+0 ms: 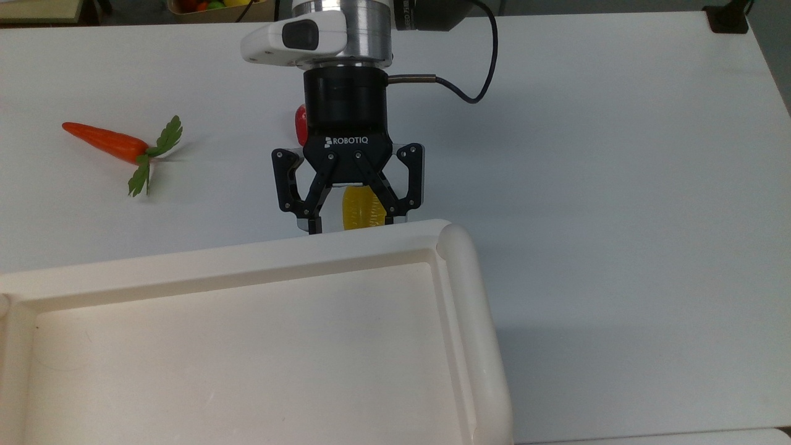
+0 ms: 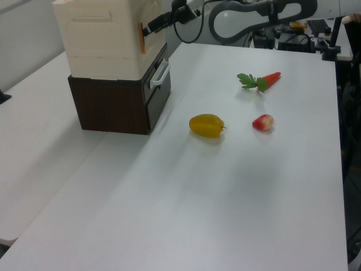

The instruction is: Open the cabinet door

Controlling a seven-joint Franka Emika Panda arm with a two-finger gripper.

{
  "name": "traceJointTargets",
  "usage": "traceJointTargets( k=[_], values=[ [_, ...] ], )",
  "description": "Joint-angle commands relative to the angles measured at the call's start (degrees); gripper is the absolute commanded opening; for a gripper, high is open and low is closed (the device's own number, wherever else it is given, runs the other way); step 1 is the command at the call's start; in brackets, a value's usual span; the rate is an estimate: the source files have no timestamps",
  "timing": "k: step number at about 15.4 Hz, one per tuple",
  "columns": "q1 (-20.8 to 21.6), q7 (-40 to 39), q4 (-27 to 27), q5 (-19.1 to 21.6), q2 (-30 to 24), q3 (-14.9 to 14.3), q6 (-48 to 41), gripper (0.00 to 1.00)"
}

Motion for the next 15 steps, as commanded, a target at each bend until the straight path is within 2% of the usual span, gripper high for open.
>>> traceJointTargets(
  k=[1,8,9,12,13,15],
  values=[
    [1.2,2.9,3.2,-0.9,1.8,-0.7,1.2,0.75],
    [2.4,2.9,3.2,-0.9,1.8,-0.7,1.1,0.73],
    [2.5,2.9,3.2,-0.9,1.8,-0.8,1.1,0.63],
    [2.7,2.9,3.1,-0.9,1.8,-0.8,1.1,0.11],
    [2.7,2.8,3.1,-1.2,1.8,-0.8,1.1,0.00],
    [2.6,2.5,2.9,-2.5,1.7,-0.8,1.1,0.00]
  ],
)
